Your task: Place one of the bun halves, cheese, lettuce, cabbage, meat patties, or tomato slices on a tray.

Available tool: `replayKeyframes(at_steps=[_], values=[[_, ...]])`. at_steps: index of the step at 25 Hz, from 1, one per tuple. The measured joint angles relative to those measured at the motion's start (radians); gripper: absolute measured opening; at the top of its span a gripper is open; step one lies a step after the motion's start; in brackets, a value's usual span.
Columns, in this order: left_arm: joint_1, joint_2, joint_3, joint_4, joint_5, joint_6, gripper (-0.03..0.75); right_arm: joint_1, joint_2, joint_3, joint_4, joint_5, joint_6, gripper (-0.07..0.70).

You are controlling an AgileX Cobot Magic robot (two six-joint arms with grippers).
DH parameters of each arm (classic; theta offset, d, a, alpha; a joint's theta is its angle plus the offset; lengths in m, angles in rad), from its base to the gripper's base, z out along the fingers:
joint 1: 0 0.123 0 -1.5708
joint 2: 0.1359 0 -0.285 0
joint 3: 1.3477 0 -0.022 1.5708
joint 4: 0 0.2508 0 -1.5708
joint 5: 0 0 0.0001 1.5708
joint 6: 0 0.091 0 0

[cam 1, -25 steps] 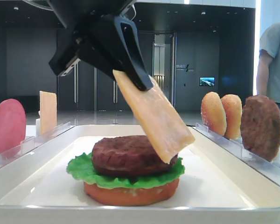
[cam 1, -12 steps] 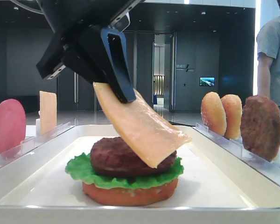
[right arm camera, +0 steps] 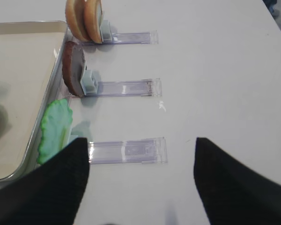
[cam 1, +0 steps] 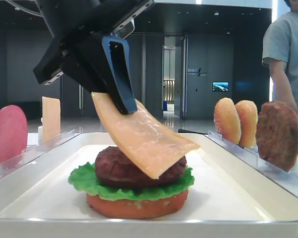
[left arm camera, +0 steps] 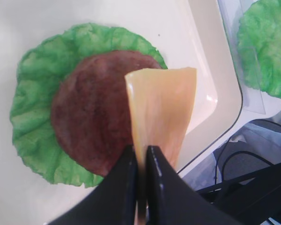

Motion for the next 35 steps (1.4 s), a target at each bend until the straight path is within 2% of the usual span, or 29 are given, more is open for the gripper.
replayKeyframes(at_steps=[4, 7, 11, 16, 24, 27, 32, 35], values=[[0.0, 0.0, 0.0, 0.007, -0.001, -0.004, 0.051, 0.0, 0.0, 0.0, 0.0, 0.0, 0.0, 0.465], [0.0, 0.0, 0.0, 0.021, -0.002, -0.008, 0.1, 0.0, 0.0, 0.0, 0.0, 0.0, 0.0, 0.465], [0.0, 0.0, 0.0, 0.026, -0.004, -0.009, 0.23, 0.0, 0.0, 0.0, 0.0, 0.0, 0.0, 0.465], [0.0, 0.0, 0.0, 0.028, -0.004, -0.009, 0.428, 0.0, 0.0, 0.0, 0.0, 0.0, 0.0, 0.465], [0.0, -0.001, 0.0, 0.048, -0.007, -0.035, 0.582, 0.0, 0.0, 0.0, 0.0, 0.0, 0.0, 0.465], [0.0, -0.014, 0.0, 0.069, -0.007, -0.055, 0.626, 0.0, 0.0, 0.0, 0.0, 0.0, 0.0, 0.465], [0.0, -0.045, 0.0, 0.103, 0.001, -0.078, 0.64, 0.0, 0.0, 0.0, 0.0, 0.0, 0.0, 0.465], [0.0, -0.06, -0.014, 0.162, 0.049, -0.115, 0.641, 0.0, 0.0, 0.0, 0.0, 0.0, 0.0, 0.465]])
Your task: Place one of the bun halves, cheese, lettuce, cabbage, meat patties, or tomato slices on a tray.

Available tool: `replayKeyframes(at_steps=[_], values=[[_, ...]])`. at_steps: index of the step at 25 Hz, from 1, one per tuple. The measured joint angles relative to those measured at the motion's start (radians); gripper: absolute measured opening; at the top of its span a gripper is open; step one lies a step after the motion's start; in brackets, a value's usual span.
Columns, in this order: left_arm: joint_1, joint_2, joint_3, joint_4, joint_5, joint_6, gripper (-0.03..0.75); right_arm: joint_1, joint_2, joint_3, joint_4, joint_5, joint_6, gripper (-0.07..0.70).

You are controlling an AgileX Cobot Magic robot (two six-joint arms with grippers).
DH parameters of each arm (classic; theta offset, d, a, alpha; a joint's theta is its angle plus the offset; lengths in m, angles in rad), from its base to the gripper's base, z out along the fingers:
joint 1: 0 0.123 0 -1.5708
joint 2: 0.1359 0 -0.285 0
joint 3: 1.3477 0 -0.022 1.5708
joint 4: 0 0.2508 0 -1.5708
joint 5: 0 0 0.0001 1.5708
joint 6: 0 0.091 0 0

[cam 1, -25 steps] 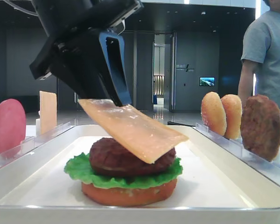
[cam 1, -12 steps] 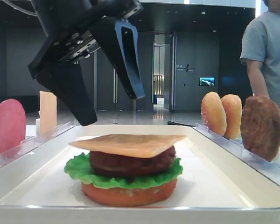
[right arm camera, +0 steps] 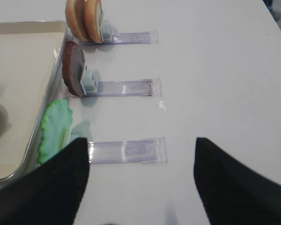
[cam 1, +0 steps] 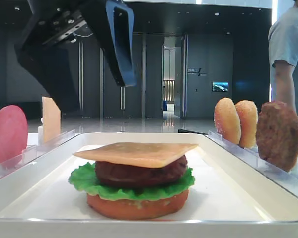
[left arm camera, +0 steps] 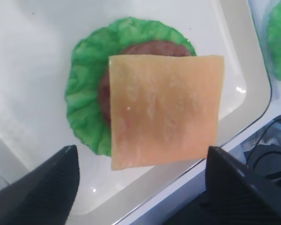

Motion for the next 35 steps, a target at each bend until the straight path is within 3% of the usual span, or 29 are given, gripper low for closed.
replayKeyframes(at_steps=[16, 23, 26, 35], values=[[0.02, -0.057, -0.178, 0.369, 0.308, -0.197, 0.641, 0.0, 0.0, 0.0, 0.0, 0.0, 0.0, 0.465], [0.023, -0.075, -0.195, 0.398, 0.319, -0.23, 0.641, 0.0, 0.0, 0.0, 0.0, 0.0, 0.0, 0.465], [0.054, -0.083, -0.195, 0.389, 0.321, -0.23, 0.641, 0.0, 0.0, 0.0, 0.0, 0.0, 0.0, 0.465], [0.263, -0.181, -0.195, 0.399, 0.323, -0.215, 0.641, 0.0, 0.0, 0.0, 0.0, 0.0, 0.0, 0.465]])
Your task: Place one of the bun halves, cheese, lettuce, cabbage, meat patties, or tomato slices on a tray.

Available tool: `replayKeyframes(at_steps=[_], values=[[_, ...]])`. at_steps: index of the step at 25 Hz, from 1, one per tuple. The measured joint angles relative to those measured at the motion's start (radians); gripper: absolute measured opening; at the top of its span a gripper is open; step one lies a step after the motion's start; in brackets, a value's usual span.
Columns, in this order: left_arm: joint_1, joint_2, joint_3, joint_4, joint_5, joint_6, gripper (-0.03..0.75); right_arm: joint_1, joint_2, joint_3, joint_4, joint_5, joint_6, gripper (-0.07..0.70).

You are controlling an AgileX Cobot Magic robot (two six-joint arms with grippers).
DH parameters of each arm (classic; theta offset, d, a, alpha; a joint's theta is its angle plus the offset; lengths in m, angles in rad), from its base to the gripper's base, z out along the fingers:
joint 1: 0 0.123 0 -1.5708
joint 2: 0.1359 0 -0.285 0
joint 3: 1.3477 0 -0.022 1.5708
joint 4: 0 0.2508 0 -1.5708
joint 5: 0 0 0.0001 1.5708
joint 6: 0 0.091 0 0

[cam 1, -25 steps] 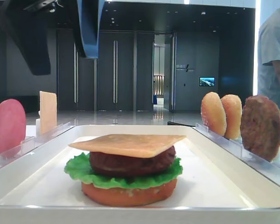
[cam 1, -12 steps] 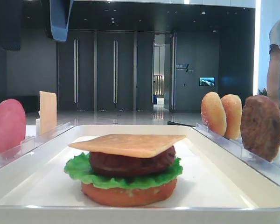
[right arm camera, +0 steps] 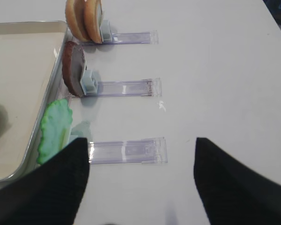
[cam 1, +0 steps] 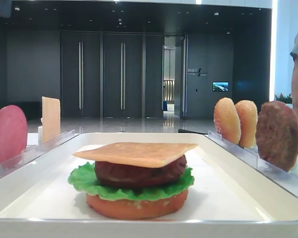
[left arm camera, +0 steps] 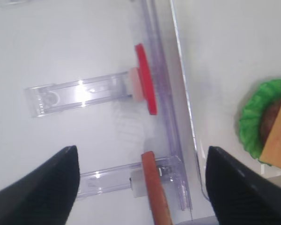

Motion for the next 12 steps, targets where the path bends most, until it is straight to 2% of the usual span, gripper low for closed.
replayKeyframes(at_steps=[5, 6, 12], values=[[0.138, -0.059, 0.0, 0.003, 0.01, 0.033, 0.641, 0.0, 0.0, 0.0, 0.0, 0.0, 0.0, 0.465], [0.194, -0.072, 0.0, 0.003, 0.012, 0.048, 0.641, 0.0, 0.0, 0.0, 0.0, 0.0, 0.0, 0.465], [0.295, -0.085, 0.0, 0.02, 0.015, 0.079, 0.641, 0.0, 0.0, 0.0, 0.0, 0.0, 0.0, 0.465]])
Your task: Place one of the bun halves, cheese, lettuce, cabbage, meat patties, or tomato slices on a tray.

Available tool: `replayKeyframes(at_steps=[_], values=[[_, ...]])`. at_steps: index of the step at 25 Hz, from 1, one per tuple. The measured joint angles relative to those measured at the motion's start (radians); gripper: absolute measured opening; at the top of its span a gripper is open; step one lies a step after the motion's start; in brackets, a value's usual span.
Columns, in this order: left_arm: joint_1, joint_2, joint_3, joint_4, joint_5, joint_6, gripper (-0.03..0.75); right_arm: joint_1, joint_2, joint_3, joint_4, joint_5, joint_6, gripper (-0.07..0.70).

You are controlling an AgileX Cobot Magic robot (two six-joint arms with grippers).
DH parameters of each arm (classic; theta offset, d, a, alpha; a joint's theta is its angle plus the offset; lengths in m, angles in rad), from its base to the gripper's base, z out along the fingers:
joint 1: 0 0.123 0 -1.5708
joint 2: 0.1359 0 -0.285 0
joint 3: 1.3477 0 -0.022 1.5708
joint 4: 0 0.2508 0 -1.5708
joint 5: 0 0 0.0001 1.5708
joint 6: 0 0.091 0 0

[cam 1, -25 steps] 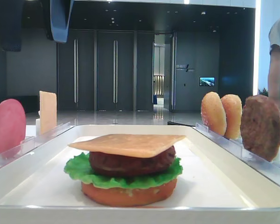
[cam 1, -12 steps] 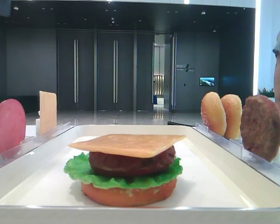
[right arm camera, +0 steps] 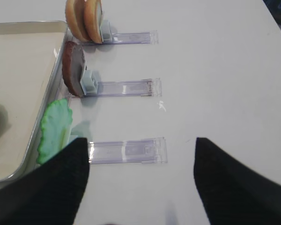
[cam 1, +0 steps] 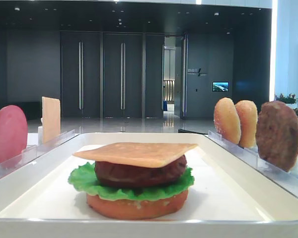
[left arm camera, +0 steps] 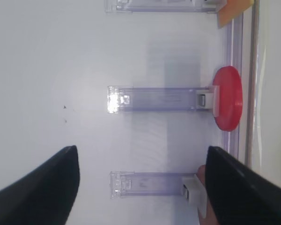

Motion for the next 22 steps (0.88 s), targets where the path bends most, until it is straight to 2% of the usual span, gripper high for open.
replayKeyframes(at_steps=[8, 14, 22], values=[[0.011, -0.023, 0.024, 0.009, 0.0, 0.024, 0.641, 0.0, 0.0, 0.0, 0.0, 0.0, 0.0, 0.465], [0.011, -0.141, 0.132, 0.009, 0.0, 0.029, 0.641, 0.0, 0.0, 0.0, 0.0, 0.0, 0.0, 0.465], [0.011, -0.398, 0.33, 0.004, 0.002, 0.03, 0.641, 0.0, 0.0, 0.0, 0.0, 0.0, 0.0, 0.465]])
